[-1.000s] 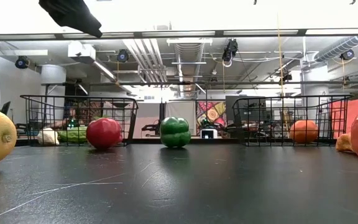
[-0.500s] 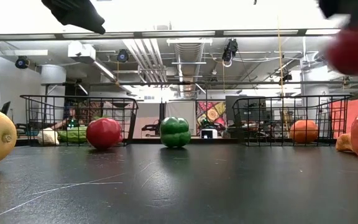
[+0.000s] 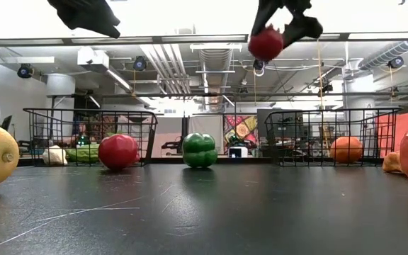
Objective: Sort produce into baskets
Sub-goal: Put the bottom tomato into the right wire basket
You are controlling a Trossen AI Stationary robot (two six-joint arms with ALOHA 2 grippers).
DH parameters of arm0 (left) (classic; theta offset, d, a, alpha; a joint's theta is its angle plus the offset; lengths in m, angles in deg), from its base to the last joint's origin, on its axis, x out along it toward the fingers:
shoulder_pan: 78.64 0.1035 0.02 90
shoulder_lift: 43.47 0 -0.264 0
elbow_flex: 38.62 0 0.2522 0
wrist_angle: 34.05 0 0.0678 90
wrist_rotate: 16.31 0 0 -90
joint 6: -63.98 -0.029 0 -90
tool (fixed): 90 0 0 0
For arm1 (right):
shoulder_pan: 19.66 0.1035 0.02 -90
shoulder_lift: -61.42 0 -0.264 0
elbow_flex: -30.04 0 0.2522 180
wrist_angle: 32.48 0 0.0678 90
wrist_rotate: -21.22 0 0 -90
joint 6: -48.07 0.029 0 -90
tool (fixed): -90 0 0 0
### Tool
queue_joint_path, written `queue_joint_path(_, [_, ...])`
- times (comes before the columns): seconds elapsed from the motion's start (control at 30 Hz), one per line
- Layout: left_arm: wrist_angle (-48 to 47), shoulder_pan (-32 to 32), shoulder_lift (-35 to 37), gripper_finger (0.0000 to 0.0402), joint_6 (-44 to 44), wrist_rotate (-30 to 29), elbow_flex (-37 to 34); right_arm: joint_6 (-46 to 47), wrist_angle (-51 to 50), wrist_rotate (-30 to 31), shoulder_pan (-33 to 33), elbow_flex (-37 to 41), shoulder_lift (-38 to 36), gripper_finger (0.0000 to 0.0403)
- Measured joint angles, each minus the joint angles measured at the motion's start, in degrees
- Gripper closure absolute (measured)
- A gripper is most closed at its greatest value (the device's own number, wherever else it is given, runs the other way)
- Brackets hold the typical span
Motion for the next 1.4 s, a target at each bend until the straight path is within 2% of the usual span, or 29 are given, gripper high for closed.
queue_joint_path(0.13, [0.57, -1.08, 0.0, 0.0164, 2.16, 0.01, -0.74, -4.25, -8.1, 0.05, -9.05, -5.14, 4.39, 0.0078])
queue_joint_path(0.27, [1.4, -2.47, 0.0, 0.0164, 4.42, -0.01, -1.67, -8.36, -13.32, -0.12, -17.08, -6.89, 8.17, 0.0078])
queue_joint_path(0.53, [10.23, -3.6, 0.0, 0.0164, 4.48, 0.01, -5.55, -15.32, -15.16, -0.5, -27.85, -6.01, 13.66, 0.0078])
queue_joint_path(0.8, [10.98, -3.6, 0.0, 0.0164, 4.97, 0.03, -6.16, -21.75, -13.44, -4.36, -34.53, -3.57, 18.03, 0.0078])
queue_joint_path(0.9, [11.0, -3.6, 0.0, 0.0164, 4.89, 0.01, -6.14, -22.71, -10.39, -4.91, -36.08, -0.9, 17.32, 0.0078])
queue_joint_path(1.07, [11.0, -3.6, 0.0, 0.0164, 4.88, 0.02, -6.14, -23.31, -3.73, -9.76, -38.8, 5.98, 14.32, 0.0078])
queue_joint_path(1.4, [12.22, -3.6, 0.0, 0.0164, 4.8, 0.01, -6.14, -22.2, 3.31, -9.74, -42.26, 14.83, 14.06, 0.0078])
